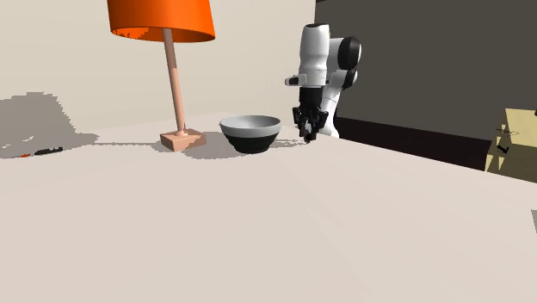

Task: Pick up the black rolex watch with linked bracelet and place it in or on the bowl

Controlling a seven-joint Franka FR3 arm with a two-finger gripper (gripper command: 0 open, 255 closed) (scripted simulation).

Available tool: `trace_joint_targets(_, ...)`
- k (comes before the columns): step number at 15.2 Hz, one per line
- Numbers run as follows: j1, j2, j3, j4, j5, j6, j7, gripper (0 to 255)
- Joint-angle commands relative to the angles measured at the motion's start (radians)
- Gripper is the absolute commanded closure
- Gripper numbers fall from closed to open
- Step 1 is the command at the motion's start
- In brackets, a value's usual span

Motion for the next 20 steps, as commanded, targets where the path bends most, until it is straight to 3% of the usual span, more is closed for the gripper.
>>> trace_joint_targets(1,0.0,0.0,0.0,0.0,0.0,0.0,0.0,255)
trace_joint_targets(5,0.0,0.0,0.0,0.0,0.0,0.0,0.0,255)
trace_joint_targets(20,-0.014,0.065,-0.011,0.256,-0.022,-0.193,0.015,255)
